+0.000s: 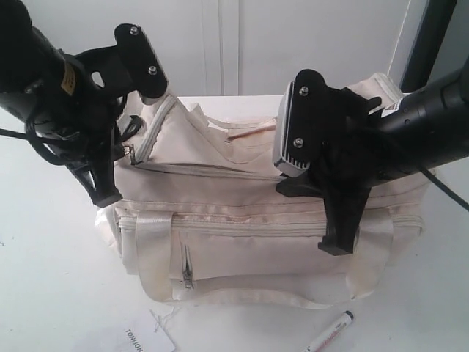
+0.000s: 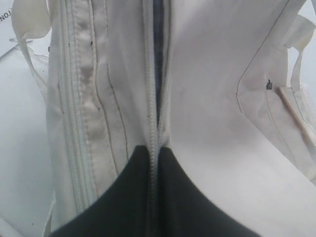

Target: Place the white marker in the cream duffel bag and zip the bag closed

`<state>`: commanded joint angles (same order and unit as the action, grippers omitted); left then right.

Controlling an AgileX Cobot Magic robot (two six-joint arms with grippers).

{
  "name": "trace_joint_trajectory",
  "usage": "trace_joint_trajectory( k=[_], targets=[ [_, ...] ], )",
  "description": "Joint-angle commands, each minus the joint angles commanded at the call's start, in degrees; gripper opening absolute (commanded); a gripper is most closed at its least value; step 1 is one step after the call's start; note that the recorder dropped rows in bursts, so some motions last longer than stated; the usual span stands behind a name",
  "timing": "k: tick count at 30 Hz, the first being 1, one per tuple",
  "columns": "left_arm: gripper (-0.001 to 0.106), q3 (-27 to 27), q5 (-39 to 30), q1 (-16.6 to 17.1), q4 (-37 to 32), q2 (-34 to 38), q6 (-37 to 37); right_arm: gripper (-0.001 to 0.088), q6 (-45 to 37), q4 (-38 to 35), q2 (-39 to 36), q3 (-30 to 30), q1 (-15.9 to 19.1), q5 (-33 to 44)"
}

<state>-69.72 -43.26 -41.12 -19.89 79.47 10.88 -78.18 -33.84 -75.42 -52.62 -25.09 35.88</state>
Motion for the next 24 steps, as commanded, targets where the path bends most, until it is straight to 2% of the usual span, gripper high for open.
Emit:
trace_joint_trajectory(
  k=[3, 10, 13, 14, 15, 16, 17, 18, 19, 24],
  targets=[
    [0.0, 0.0, -0.71, 0.0, 0.0, 0.0, 2.12, 0.0, 0.0, -2.84, 0.0, 0.0, 0.0, -0.45],
    [0.0, 0.0, -1.68, 0.0, 0.21, 0.0, 2.79, 0.0, 0.0, -4.0, -0.11, 0.0, 0.0, -1.62],
    [0.011, 0.0, -1.58, 0.0, 0.35, 0.0, 2.79, 0.0, 0.0, -5.01, -0.11, 0.0, 0.0, -1.62],
    [0.022, 0.0, -1.47, 0.0, 0.35, 0.0, 2.79, 0.0, 0.0, -5.01, -0.11, 0.0, 0.0, -1.75],
    [0.027, 0.0, -1.47, 0.0, 0.39, 0.0, 2.79, 0.0001, 0.0, -5.01, -0.11, 0.0, 0.0, -1.74],
    [0.036, 0.0, -1.47, 0.0, 0.63, 0.0, 2.79, 0.0025, 0.0, -5.01, -0.11, 0.0, 0.0, -1.74],
    [0.039, 0.0, -1.47, 0.0, 0.63, 0.0, 2.79, 0.0044, 0.0, -5.01, -0.11, 0.0, 0.0, -1.87],
    [0.044, 0.0, -1.47, 0.0, 1.04, 0.0, 2.79, 0.0106, 0.0, -5.01, -0.11, 0.0, 0.0, -1.87],
    [0.045, 0.0, -1.47, 0.0, 1.21, 0.0, 2.79, 0.0133, 0.0, -5.01, -0.11, 0.0, 0.0, -1.87],
    [0.046, 0.0, -2.24, 0.0, 1.56, 0.0, 2.79, 0.0398, 0.0, -5.01, -0.11, 0.0, 0.0, -1.87]
  ],
)
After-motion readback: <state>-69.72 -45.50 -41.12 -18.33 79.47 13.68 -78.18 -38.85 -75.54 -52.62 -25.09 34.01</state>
